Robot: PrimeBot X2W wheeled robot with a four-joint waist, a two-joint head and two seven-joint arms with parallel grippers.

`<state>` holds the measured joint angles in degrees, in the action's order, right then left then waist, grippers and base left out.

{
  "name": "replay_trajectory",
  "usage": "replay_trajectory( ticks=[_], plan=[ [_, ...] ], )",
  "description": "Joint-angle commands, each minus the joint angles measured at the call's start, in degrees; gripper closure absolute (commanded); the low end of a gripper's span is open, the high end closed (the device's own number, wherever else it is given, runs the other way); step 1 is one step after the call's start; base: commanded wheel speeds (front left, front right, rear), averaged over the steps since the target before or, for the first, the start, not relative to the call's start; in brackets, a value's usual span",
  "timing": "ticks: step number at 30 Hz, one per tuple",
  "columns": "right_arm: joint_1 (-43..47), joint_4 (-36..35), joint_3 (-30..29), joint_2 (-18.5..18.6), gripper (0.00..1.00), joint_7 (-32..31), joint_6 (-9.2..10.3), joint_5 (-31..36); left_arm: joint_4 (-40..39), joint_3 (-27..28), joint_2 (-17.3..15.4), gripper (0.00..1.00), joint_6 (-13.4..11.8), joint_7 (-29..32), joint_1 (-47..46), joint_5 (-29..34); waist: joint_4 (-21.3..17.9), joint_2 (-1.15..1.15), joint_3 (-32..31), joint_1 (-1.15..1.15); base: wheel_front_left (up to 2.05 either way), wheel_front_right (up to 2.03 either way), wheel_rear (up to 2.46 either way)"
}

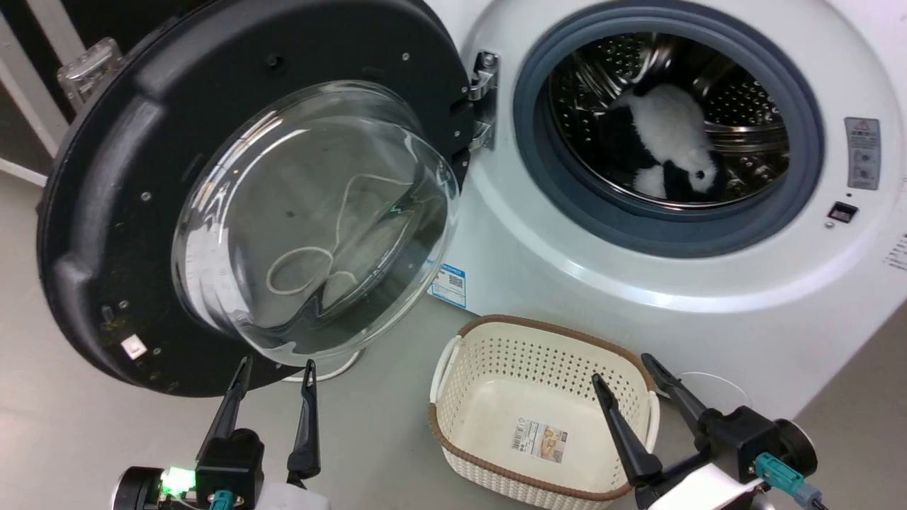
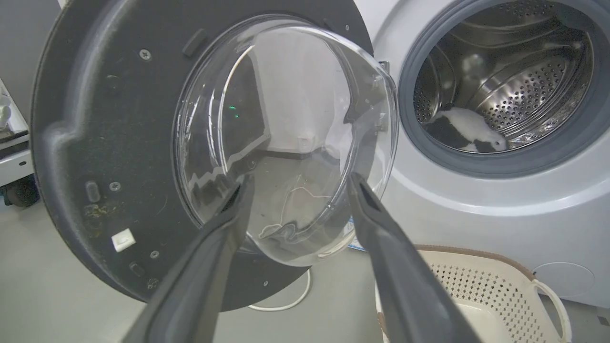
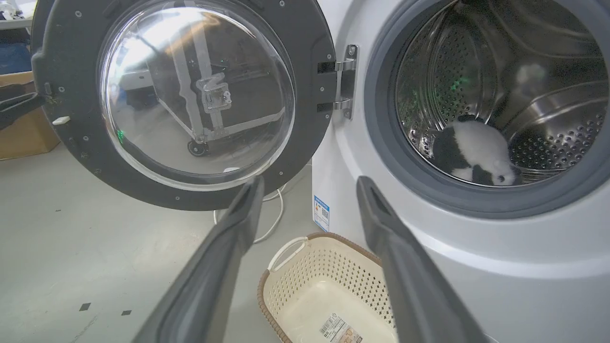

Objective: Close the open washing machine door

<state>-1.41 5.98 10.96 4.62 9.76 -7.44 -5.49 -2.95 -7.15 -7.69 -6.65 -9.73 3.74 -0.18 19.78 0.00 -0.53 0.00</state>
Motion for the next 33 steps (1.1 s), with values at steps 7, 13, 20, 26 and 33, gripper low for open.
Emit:
replay_trajectory(
  ticks=[7, 13, 20, 26, 33],
  plan=[
    [-0.81, 0.68, 1.31, 0.60, 0.00, 1.23, -0.03, -0.83, -0.71, -0.71, -0.47, 0.00, -1.28, -1.26, 1.10, -0.35, 1.94, 0.00, 0.12, 0.00, 0.00, 0.00, 0.00],
    [-0.78, 1.01, 2.08, 0.85, 0.00, 1.95, -0.04, -1.22, -0.70, -1.25, -0.63, 0.49, -1.60, -1.98, 1.60, -0.84, 3.49, 0.00, 0.29, 0.00, 0.00, 0.00, 0.00],
    [0.11, 0.86, 2.38, 1.00, 0.00, 2.79, -0.04, -1.26, -2.90, -0.42, 0.22, 1.00, -0.42, -2.82, 0.82, -3.67, 5.51, 0.00, 0.80, 0.00, 0.00, 0.00, 0.00],
    [1.70, 0.10, 1.51, 1.29, 0.00, 3.50, -0.04, -0.59, -7.90, 6.43, 0.58, 1.00, 0.90, -3.54, -3.32, -8.69, 6.86, 0.00, 2.33, 0.00, 0.00, 0.00, 0.00],
    [2.12, -1.25, 0.67, 1.66, 0.00, 4.34, -0.04, 0.01, -5.82, 16.88, -5.82, 1.00, 5.68, -2.24, -12.70, -20.03, 5.74, 0.00, 4.82, 0.00, 0.00, 0.00, 0.00]
  ],
)
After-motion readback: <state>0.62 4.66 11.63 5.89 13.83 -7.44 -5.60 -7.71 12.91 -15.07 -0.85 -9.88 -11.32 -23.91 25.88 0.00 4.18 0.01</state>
